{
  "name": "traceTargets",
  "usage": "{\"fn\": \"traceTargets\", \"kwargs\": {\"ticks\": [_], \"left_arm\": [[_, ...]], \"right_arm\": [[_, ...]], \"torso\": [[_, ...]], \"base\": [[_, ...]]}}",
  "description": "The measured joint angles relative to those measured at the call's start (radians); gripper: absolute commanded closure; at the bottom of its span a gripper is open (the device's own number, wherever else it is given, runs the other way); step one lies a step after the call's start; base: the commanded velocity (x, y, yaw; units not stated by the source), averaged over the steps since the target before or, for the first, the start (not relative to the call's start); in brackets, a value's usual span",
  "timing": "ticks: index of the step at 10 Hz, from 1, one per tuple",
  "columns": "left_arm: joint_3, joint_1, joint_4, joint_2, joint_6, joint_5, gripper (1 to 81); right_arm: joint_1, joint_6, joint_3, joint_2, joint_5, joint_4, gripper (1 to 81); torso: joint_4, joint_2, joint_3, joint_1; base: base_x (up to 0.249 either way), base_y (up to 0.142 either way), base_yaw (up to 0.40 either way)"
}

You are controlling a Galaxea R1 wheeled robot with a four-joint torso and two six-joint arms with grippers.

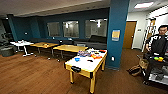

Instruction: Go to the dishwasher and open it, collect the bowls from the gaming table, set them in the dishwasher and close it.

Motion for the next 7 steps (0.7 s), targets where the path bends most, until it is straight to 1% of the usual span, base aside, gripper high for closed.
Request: {"fn": "traceTargets", "kwargs": {"ticks": [5, 7], "left_arm": [[0.003, 0.002, 0.001, 0.004, 0.0, 0.0, 1.0], [0.003, 0.002, 0.001, 0.005, 0.0, 0.0, 1.0]], "right_arm": [[-0.005, 0.0, 0.0, -0.008, -0.001, -0.002, 1.0], [-0.005, 0.0, 0.0, -0.008, -0.002, -0.002, 1.0]], "torso": [[0.0, 0.0, 0.0, 0.0], [0.0, 0.0, 0.0, 0.0]], "base": [[0.127, 0.061, 0.0], [0.128, 0.0, 0.0]]}}
